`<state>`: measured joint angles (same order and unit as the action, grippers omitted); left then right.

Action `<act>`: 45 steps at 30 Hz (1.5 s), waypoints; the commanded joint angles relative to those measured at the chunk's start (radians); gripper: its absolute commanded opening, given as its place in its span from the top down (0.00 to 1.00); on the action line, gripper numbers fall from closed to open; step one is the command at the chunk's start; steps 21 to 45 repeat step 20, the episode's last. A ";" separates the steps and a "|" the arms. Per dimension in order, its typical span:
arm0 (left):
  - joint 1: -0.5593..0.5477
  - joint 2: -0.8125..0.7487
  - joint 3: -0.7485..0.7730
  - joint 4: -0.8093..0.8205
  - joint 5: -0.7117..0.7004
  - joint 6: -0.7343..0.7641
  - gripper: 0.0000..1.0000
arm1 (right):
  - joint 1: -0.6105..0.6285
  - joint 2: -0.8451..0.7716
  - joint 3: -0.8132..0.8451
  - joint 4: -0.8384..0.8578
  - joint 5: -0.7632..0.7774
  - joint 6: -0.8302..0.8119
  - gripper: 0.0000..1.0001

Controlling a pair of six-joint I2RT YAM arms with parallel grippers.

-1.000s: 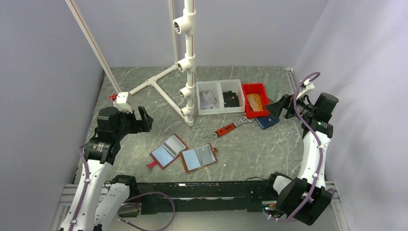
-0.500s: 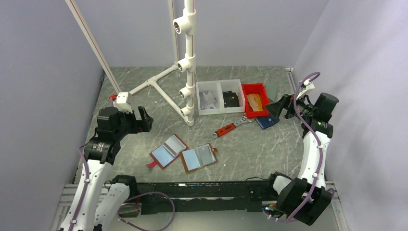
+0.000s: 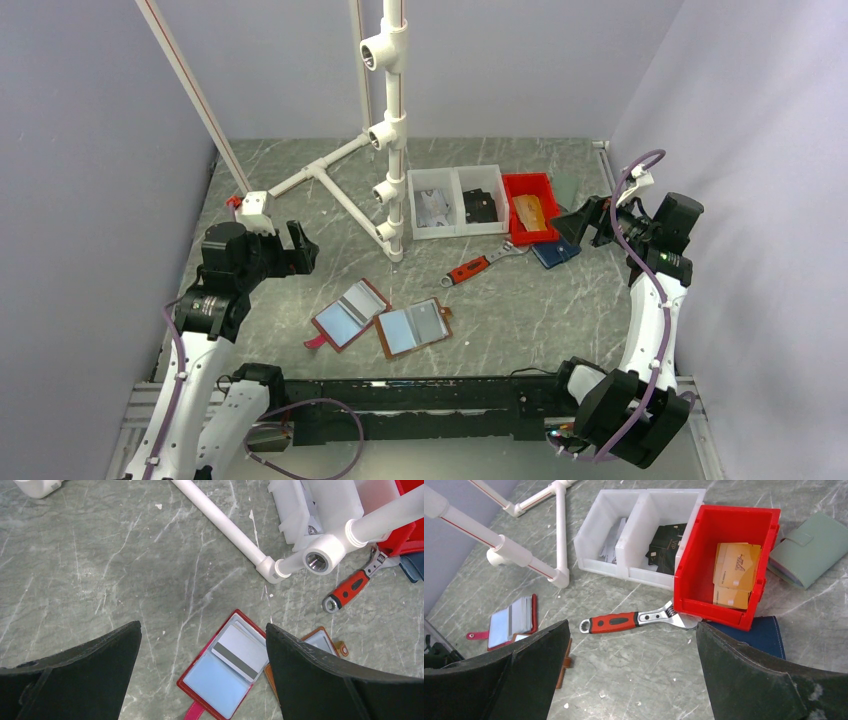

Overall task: Take the credit cards out of the card holder
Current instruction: Reset both arms

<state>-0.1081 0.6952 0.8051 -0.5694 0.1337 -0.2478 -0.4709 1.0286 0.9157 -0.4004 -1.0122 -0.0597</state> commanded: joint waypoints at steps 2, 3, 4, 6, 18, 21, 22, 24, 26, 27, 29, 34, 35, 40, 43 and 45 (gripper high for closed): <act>-0.002 -0.013 -0.003 0.024 0.009 0.023 0.00 | -0.005 -0.010 0.028 0.020 -0.008 -0.005 0.00; -0.002 -0.014 -0.003 0.025 0.009 0.023 0.01 | -0.006 -0.009 0.028 0.020 -0.008 -0.006 0.00; -0.002 -0.015 -0.003 0.025 0.008 0.022 0.01 | -0.005 -0.009 0.028 0.021 -0.008 -0.004 0.00; -0.002 -0.015 -0.003 0.025 0.007 0.022 0.01 | -0.006 -0.008 0.027 0.022 -0.008 -0.003 0.00; -0.002 -0.014 -0.003 0.024 0.009 0.021 0.01 | -0.005 -0.015 0.017 0.035 0.016 0.017 0.00; -0.002 -0.015 -0.003 0.025 0.010 0.022 0.00 | -0.005 -0.021 0.007 0.056 0.018 0.033 0.00; -0.002 -0.015 -0.003 0.025 0.010 0.022 0.00 | -0.005 -0.021 0.007 0.056 0.018 0.033 0.00; -0.002 -0.015 -0.003 0.025 0.010 0.022 0.00 | -0.005 -0.021 0.007 0.056 0.018 0.033 0.00; -0.002 -0.015 -0.003 0.025 0.010 0.022 0.00 | -0.005 -0.021 0.007 0.056 0.018 0.033 0.00; -0.002 -0.015 -0.003 0.025 0.010 0.022 0.00 | -0.005 -0.021 0.007 0.056 0.018 0.033 0.00; -0.002 -0.015 -0.003 0.025 0.010 0.022 0.00 | -0.005 -0.021 0.007 0.056 0.018 0.033 0.00; -0.002 -0.015 -0.003 0.025 0.010 0.022 0.00 | -0.005 -0.021 0.007 0.056 0.018 0.033 0.00; -0.002 -0.015 -0.003 0.025 0.010 0.022 0.00 | -0.005 -0.021 0.007 0.056 0.018 0.033 0.00; -0.002 -0.015 -0.003 0.025 0.010 0.022 0.00 | -0.005 -0.021 0.007 0.056 0.018 0.033 0.00; -0.002 -0.015 -0.003 0.025 0.010 0.022 0.00 | -0.005 -0.021 0.007 0.056 0.018 0.033 0.00; -0.002 -0.015 -0.003 0.025 0.010 0.022 0.00 | -0.005 -0.021 0.007 0.056 0.018 0.033 0.00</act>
